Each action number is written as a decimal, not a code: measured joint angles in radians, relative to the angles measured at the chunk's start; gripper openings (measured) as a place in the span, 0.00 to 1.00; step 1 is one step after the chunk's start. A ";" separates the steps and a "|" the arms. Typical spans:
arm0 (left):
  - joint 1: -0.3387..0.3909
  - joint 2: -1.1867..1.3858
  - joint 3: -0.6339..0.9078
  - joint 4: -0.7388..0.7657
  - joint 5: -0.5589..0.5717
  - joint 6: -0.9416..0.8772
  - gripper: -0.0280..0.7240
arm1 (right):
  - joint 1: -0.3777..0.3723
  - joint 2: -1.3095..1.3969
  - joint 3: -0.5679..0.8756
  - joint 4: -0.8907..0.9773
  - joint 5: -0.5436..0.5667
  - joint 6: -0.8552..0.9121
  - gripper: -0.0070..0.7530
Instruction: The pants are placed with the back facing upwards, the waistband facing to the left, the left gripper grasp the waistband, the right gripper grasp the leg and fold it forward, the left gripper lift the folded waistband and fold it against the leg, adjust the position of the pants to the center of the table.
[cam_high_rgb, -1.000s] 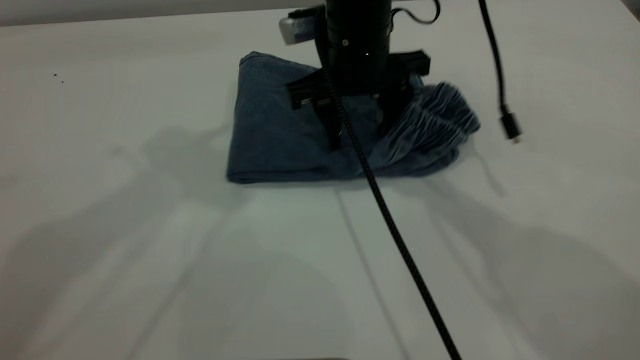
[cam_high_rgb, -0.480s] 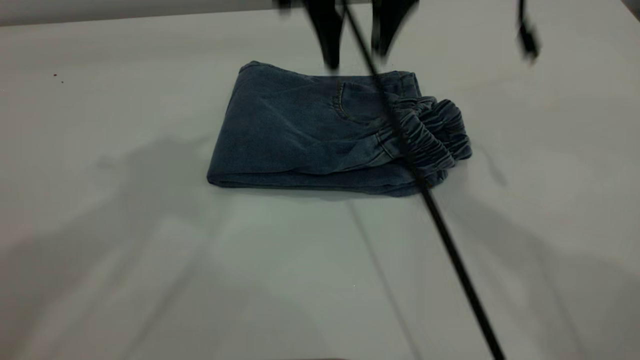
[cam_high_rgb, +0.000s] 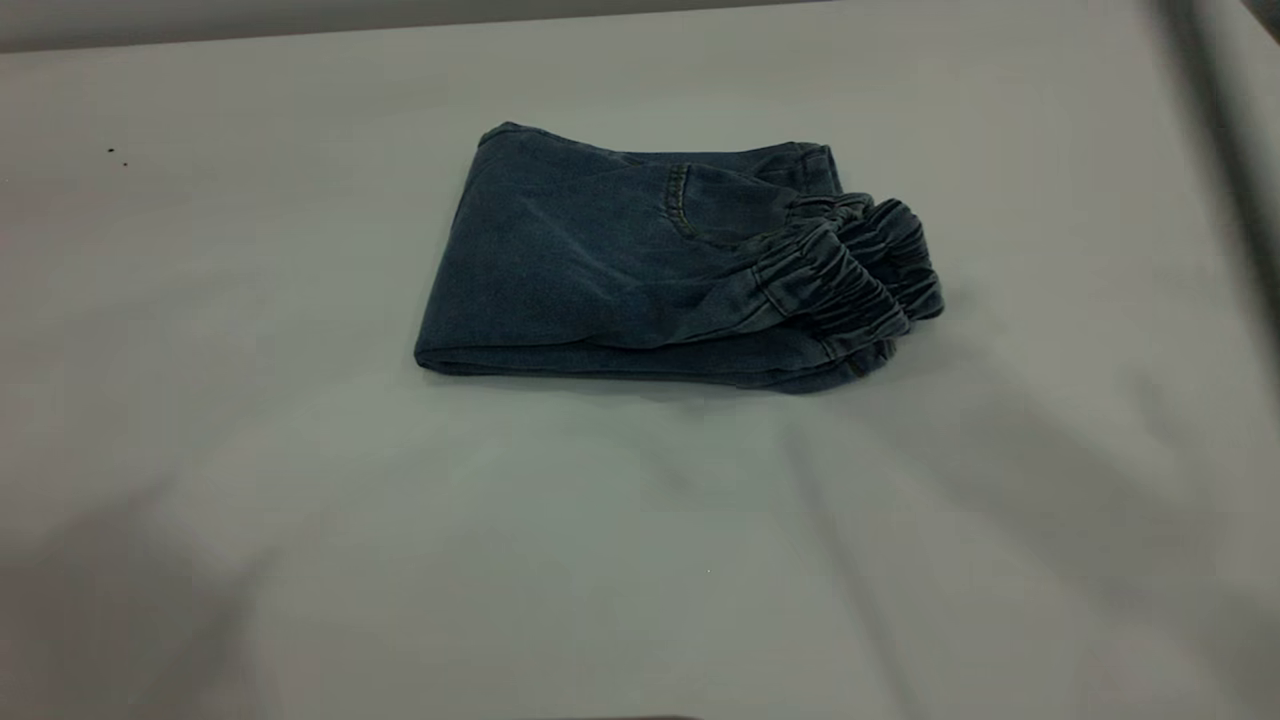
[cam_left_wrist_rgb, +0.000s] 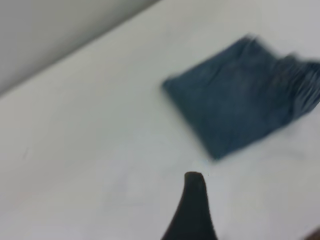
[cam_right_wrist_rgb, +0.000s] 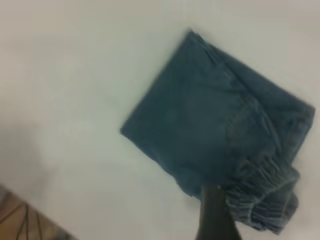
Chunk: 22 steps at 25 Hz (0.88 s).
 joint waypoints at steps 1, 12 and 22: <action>0.000 -0.028 0.000 0.039 0.042 -0.034 0.79 | 0.000 -0.055 0.027 0.007 0.001 -0.024 0.51; 0.000 -0.183 0.047 0.209 0.072 -0.229 0.79 | 0.000 -0.576 0.608 -0.098 0.012 -0.003 0.51; 0.000 -0.243 0.468 0.212 0.072 -0.293 0.79 | 0.000 -0.955 1.150 -0.126 0.001 0.034 0.52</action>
